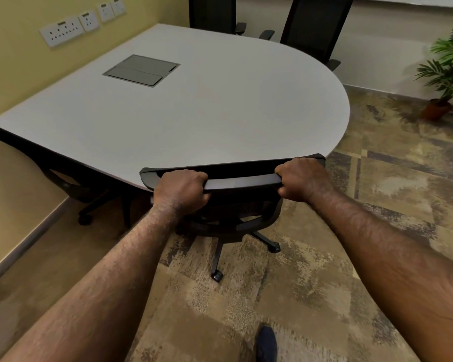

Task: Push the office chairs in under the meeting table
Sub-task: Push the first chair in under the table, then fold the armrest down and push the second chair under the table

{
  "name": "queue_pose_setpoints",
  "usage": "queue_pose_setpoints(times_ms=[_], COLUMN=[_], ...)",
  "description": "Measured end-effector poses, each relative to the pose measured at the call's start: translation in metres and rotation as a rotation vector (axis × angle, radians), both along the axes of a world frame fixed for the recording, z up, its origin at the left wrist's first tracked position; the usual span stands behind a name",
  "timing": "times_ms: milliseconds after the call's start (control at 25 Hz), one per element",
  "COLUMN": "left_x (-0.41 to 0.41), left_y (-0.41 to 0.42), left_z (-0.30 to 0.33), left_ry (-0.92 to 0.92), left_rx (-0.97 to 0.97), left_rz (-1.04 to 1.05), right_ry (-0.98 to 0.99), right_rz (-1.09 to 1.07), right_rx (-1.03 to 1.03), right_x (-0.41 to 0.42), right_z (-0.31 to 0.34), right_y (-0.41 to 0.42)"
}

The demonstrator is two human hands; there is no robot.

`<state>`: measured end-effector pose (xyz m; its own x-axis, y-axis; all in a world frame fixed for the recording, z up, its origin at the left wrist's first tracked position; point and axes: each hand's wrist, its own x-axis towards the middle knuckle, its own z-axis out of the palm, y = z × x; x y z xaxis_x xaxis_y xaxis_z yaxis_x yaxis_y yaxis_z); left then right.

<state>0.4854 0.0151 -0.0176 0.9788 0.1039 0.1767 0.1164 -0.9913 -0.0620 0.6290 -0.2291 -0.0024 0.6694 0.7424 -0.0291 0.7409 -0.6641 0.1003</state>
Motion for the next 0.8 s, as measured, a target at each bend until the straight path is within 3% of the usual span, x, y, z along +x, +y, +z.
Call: queue_pose_setpoints(times_ms=[200,480,800], left_x=[-0.006,-0.019,-0.017], left_y=[-0.004,-0.007,-0.019], left_z=[0.0,0.009,0.049], left_ry=[0.007,-0.09,-0.213], left_rx=[-0.009,-0.091,-0.105], left_rz=[0.009,-0.139,-0.193], right_ry=[-0.008,-0.136,-0.225], right_rz=[0.007,0.045,-0.072], right_rx=[0.047,0.31,0.284], right_x=[-0.008,-0.032,-0.054], right_z=[-0.006,-0.013,0.019], right_y=[-0.006,-0.024,-0.05])
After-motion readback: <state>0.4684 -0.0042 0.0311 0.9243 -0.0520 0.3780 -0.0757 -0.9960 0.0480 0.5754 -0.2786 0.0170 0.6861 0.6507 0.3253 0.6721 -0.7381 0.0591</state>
